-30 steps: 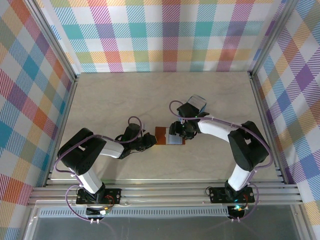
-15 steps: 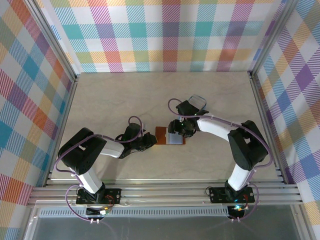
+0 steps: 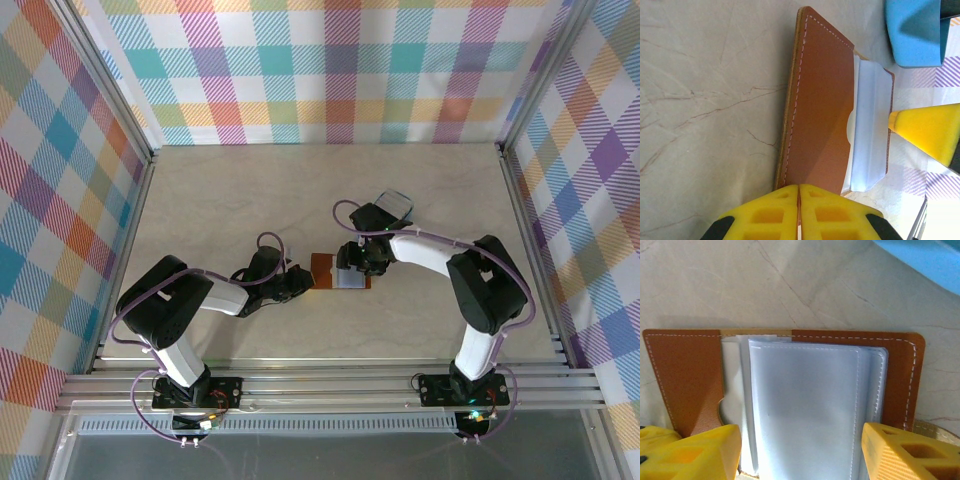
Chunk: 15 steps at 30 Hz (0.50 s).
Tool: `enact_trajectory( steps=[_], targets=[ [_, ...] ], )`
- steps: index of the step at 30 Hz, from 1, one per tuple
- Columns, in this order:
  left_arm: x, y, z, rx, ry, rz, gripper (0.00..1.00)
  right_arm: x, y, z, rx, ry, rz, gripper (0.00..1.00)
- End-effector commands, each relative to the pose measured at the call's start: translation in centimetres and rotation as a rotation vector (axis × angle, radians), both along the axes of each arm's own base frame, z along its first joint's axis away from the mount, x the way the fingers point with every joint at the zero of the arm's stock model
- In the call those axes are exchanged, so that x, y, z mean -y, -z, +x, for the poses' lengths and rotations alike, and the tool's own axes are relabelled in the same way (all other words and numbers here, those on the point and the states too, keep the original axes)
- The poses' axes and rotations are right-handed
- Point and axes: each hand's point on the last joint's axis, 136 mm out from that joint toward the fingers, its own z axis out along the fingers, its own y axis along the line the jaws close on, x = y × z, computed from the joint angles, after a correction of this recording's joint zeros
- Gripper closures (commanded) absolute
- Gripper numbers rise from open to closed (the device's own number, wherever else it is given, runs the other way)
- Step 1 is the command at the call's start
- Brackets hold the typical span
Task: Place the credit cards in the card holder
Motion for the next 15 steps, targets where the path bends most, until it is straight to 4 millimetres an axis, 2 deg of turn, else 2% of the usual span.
enact_trajectory(
  steps=[1,9,15],
  targets=[
    [-1.7,5.0,-2.1,-0.123,-0.009,0.132,0.9,-0.6,-0.2,0.4,0.009,-0.02,0.005,0.35],
    [-1.7,5.1,-2.2,-0.126,-0.011,0.134,0.9,-1.6,0.1,0.1,-0.018,-0.016,0.073,0.35],
    [-1.8,5.2,-2.3,-0.131,-0.01,0.135,0.9,-2.0,-1.3,0.4,0.021,-0.02,0.114,0.36]
  ],
)
